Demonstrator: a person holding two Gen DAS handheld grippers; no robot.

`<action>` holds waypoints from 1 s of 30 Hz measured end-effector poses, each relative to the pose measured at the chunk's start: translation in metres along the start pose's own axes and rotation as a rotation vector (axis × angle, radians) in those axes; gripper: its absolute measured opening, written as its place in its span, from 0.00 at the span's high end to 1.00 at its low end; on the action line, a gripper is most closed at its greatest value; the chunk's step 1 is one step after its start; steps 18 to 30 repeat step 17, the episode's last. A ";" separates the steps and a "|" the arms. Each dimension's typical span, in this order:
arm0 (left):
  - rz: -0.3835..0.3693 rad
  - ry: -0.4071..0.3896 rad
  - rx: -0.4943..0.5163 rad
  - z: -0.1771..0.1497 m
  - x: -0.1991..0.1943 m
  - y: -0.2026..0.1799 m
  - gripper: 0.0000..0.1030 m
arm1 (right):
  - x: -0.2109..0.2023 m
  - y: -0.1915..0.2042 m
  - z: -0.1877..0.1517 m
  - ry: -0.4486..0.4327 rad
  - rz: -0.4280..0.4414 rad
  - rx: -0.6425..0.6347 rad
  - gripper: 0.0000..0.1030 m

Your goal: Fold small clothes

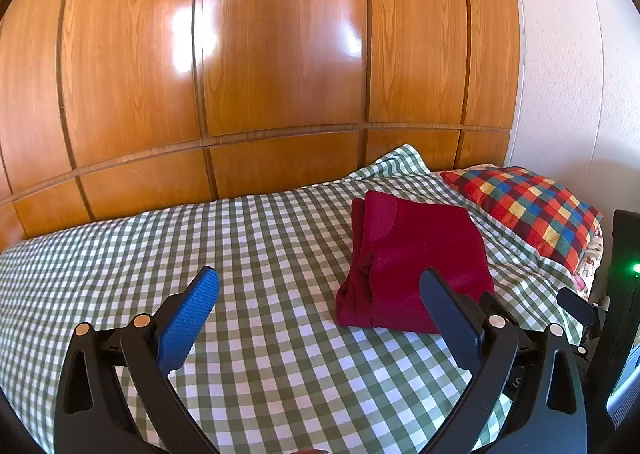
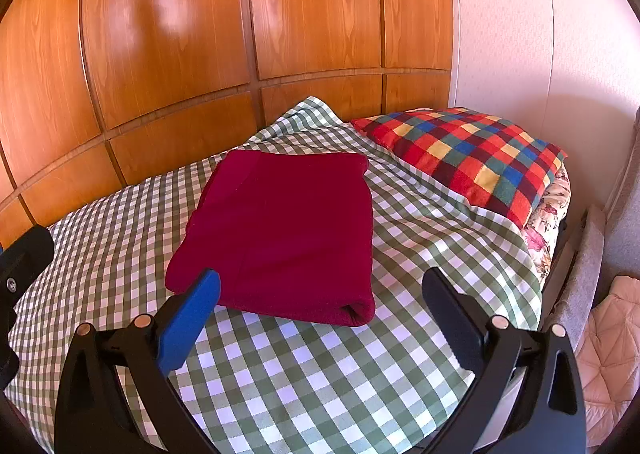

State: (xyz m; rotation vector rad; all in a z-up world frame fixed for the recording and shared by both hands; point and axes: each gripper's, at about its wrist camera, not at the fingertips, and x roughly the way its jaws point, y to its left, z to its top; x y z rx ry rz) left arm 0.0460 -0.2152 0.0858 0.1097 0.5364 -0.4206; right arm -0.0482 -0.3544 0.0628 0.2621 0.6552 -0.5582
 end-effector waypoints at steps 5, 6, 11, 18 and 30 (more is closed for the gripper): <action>0.002 0.009 0.005 -0.001 0.002 0.000 0.04 | 0.001 0.000 -0.001 0.004 0.000 -0.003 0.02; 0.006 0.011 0.005 -0.002 0.002 0.000 0.04 | 0.002 0.000 -0.002 0.005 0.001 -0.004 0.02; -0.007 0.040 -0.004 -0.005 0.009 0.003 0.04 | 0.005 -0.003 -0.003 0.010 0.006 0.000 0.02; 0.000 0.069 -0.022 -0.009 0.017 0.008 0.04 | 0.013 -0.022 0.005 0.023 -0.008 0.043 0.02; 0.000 0.069 -0.022 -0.009 0.017 0.008 0.04 | 0.013 -0.022 0.005 0.023 -0.008 0.043 0.02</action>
